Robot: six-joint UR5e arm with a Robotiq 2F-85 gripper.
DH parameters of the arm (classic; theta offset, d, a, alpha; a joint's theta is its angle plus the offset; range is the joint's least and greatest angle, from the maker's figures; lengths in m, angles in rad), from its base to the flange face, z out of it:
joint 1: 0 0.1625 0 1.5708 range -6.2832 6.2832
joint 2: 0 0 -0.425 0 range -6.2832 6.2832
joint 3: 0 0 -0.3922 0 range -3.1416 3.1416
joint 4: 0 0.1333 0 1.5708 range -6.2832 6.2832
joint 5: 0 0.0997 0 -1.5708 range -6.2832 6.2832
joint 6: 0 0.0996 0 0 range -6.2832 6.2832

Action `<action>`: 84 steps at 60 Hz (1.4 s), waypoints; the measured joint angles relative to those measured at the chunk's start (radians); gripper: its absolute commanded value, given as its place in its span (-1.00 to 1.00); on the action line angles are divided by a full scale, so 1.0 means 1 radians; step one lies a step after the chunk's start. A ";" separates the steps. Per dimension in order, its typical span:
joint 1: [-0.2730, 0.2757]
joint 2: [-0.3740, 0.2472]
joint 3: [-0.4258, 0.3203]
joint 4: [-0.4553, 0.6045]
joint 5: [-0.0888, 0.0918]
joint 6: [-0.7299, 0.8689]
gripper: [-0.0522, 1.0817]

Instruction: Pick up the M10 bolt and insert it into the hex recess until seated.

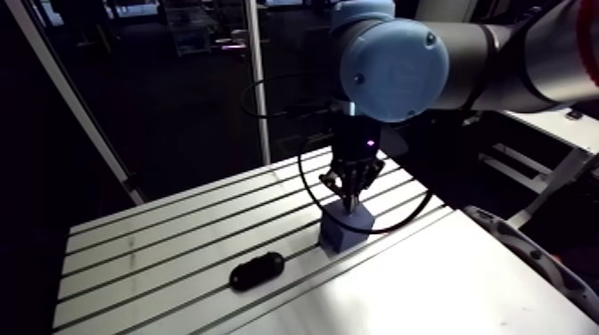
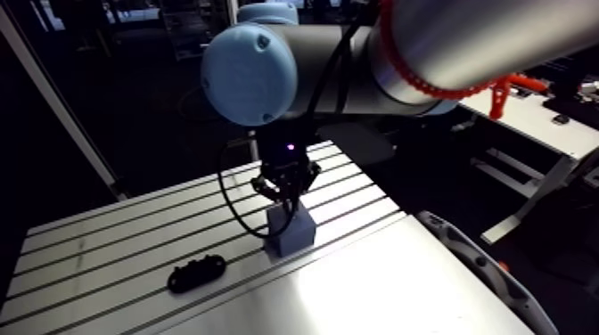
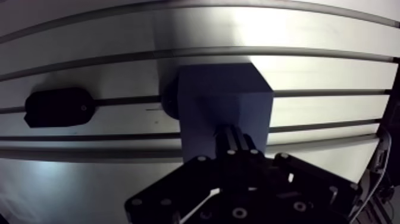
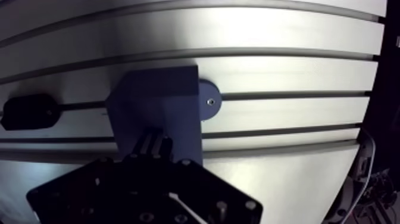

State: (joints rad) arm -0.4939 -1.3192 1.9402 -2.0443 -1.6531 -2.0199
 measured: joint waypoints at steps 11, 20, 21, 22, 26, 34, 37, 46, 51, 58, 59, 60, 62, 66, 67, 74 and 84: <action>0.000 -0.011 -0.020 0.016 0.004 -0.010 1.00; 0.006 -0.034 -0.050 0.059 0.010 -0.012 1.00; 0.008 -0.038 -0.054 0.065 0.011 -0.012 1.00; 0.009 -0.041 -0.058 0.071 0.012 -0.012 1.00; 0.014 -0.053 -0.073 0.094 0.015 -0.011 1.00; 0.029 -0.079 -0.105 0.142 0.021 -0.005 1.00; 0.037 -0.087 -0.115 0.159 0.024 -0.002 0.99; 0.060 -0.113 -0.143 0.199 0.027 0.006 -0.67; 0.076 -0.127 -0.156 0.216 0.027 0.013 -0.90; 0.099 -0.141 -0.171 0.236 0.029 0.023 -0.90; 0.105 -0.144 -0.173 0.239 0.029 0.026 -0.90; 0.108 -0.146 -0.175 0.242 0.029 0.028 -0.90; 0.116 -0.151 -0.178 0.247 0.029 0.033 -0.90; 0.131 -0.158 -0.187 0.261 0.029 0.044 -0.90; 0.135 -0.160 -0.190 0.265 0.029 0.048 -0.90; 0.161 -0.169 -0.214 0.297 0.029 0.080 -0.90; 0.202 -0.183 -0.263 0.359 0.029 0.140 -0.90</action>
State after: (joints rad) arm -0.2916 -1.5019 1.6775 -1.6854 -1.6236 -1.8802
